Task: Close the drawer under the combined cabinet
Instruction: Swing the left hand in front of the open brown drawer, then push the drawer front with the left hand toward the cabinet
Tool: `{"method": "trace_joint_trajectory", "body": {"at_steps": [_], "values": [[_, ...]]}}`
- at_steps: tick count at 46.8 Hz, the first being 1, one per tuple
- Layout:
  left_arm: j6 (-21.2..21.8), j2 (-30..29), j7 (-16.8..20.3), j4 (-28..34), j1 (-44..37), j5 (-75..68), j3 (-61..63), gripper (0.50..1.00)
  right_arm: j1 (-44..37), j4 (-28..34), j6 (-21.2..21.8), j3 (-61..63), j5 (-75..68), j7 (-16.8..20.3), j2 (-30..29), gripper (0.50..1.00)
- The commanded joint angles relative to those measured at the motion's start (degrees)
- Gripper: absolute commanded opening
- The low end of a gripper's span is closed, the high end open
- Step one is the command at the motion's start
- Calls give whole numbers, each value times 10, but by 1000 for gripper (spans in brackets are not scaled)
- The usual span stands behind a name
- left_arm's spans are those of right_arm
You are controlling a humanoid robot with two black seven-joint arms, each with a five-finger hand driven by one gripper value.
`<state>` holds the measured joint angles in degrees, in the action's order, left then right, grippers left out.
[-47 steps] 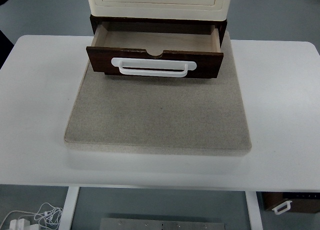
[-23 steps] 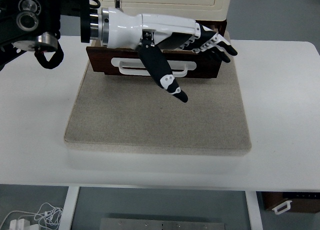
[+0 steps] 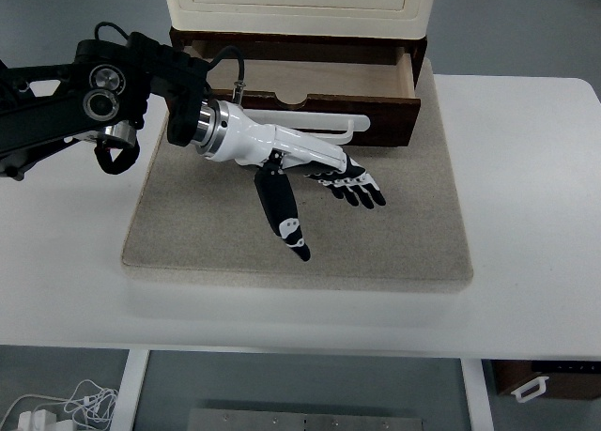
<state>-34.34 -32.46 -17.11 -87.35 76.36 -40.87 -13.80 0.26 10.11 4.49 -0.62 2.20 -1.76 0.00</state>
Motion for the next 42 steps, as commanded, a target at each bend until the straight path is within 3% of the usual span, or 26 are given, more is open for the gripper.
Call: {"method": "trace_joint_trajectory", "body": {"at_steps": [1,17,25,42], "values": [[-7,0,-36,13,5,-1,-1,994,0,0,0,0,0,0,0,952],[-7,36,-129,60,6,-14,-6,994,0,0,0,0,0,0,0,952],[-7,48,-146,81,2,-15,-6,996,0,0,0,0,0,0,0,952],[-7,60,-146,111,7,-16,-8,994,0,0,0,0,0,0,0,952]]}}
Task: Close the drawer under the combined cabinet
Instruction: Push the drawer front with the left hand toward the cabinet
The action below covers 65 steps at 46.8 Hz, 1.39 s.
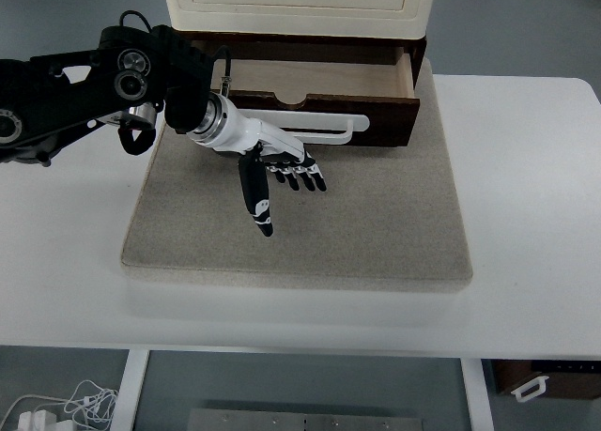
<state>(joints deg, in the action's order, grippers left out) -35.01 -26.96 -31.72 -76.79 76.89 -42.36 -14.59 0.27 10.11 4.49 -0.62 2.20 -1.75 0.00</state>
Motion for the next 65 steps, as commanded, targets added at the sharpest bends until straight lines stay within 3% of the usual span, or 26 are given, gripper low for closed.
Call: {"method": "trace_joint_trajectory", "body": {"at_steps": [1,35,65], "values": [[0,7,0,8,2,-1,0,994,0,0,0,0,0,0,0,952],[0,66,3,121,6,-24,-24,994,0,0,0,0,0,0,0,952],[0,78,16,190,6,-47,-37,990,0,0,0,0,0,0,0,952]]}}
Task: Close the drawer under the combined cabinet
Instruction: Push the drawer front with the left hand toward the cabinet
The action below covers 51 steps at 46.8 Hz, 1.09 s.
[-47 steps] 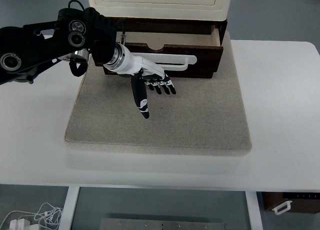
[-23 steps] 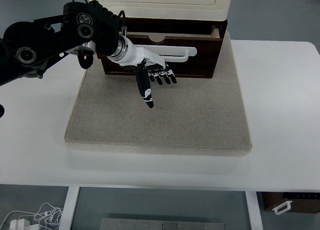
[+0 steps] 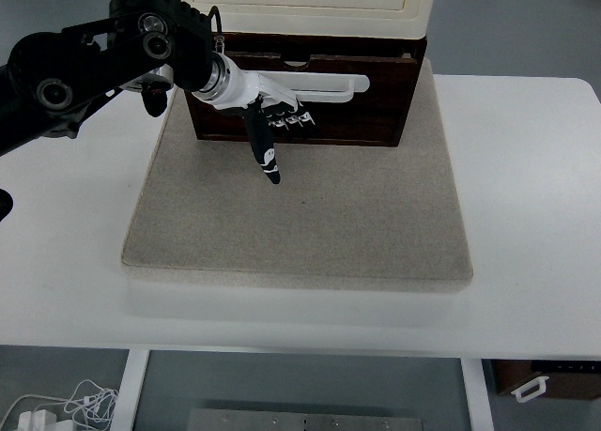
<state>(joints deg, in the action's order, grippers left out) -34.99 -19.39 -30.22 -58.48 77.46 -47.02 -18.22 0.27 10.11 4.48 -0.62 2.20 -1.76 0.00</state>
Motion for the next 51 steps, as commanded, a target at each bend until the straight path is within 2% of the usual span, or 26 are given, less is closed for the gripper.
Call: {"method": "trace_joint_trajectory", "body": {"at_steps": [1,29,51], "values": [[0,3,1,9,1,0,-1,990,0,0,0,0,0,0,0,952],[0,4,32,65,1,-26,-22,990,0,0,0,0,0,0,0,952],[0,15,37,54,2,-19,-37,994,0,0,0,0,0,0,0,952]]}}
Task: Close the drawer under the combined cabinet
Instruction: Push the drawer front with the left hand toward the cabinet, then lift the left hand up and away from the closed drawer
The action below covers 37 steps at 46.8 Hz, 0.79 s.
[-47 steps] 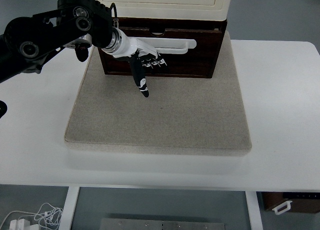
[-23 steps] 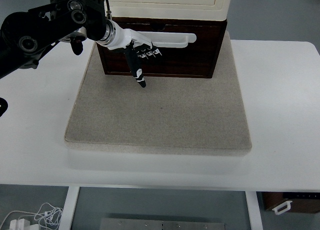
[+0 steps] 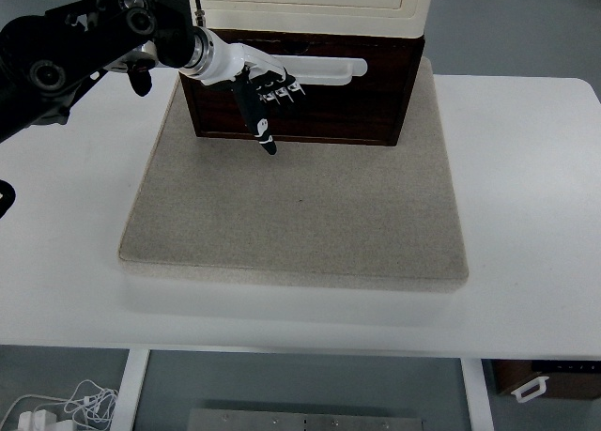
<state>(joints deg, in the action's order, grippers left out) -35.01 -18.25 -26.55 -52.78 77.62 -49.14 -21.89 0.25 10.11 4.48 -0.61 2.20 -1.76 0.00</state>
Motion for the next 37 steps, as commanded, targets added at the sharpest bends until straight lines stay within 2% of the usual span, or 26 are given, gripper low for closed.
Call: {"method": "trace_joint_trajectory", "body": {"at_steps": [1,14,18,37], "values": [[0,4,0,-5,0,2,-1,994,0,0,0,0,0,0,0,952],[0,6,3,-37,-3,5,-25,994,0,0,0,0,0,0,0,952],[0,7,16,-49,-5,15,-44,994,0,0,0,0,0,0,0,952],[0,33,149,-58,-8,88,-240,994,0,0,0,0,0,0,0,952]]}}
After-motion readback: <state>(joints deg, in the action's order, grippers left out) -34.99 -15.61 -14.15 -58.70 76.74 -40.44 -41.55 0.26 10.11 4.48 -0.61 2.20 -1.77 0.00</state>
